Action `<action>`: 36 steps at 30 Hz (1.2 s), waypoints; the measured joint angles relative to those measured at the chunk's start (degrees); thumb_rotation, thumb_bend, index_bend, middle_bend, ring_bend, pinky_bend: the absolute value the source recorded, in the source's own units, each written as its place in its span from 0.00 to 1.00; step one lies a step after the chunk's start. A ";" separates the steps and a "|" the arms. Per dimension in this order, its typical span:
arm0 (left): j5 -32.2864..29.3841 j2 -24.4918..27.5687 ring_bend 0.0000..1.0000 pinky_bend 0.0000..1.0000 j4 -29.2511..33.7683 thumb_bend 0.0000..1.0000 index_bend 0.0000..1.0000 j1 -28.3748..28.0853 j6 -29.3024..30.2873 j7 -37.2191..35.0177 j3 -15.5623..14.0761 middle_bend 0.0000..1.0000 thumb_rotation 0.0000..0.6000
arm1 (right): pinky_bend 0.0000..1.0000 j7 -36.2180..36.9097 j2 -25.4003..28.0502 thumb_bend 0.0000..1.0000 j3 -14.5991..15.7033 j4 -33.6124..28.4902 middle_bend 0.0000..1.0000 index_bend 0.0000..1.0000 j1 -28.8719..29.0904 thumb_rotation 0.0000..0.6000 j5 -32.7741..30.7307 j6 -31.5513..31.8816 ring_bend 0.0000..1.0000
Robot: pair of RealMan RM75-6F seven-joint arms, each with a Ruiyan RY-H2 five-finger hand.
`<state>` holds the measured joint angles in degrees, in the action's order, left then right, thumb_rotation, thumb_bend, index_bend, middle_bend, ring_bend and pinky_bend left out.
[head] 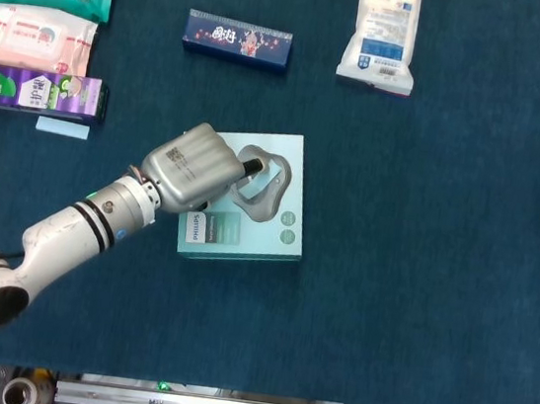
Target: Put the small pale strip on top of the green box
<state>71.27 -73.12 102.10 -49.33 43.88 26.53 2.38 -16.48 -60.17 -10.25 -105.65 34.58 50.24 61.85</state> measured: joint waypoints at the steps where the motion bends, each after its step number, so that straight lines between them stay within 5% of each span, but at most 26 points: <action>1: -0.16 -0.17 1.00 0.97 -0.04 0.81 0.22 -0.10 0.01 0.24 -0.10 1.00 1.00 | 0.73 0.04 0.04 0.59 0.00 0.02 0.57 0.31 -0.07 1.00 0.00 -0.02 0.60; 36: -3.28 -0.54 1.00 0.97 2.08 0.81 0.22 -1.71 2.30 3.63 -0.82 1.00 1.00 | 0.73 1.90 0.89 0.59 -0.75 0.43 0.57 0.31 -2.13 1.00 0.94 0.02 0.60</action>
<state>67.99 -73.66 104.18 -51.04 46.17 30.16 1.56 -14.58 -59.28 -10.99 -105.22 32.45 51.18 61.88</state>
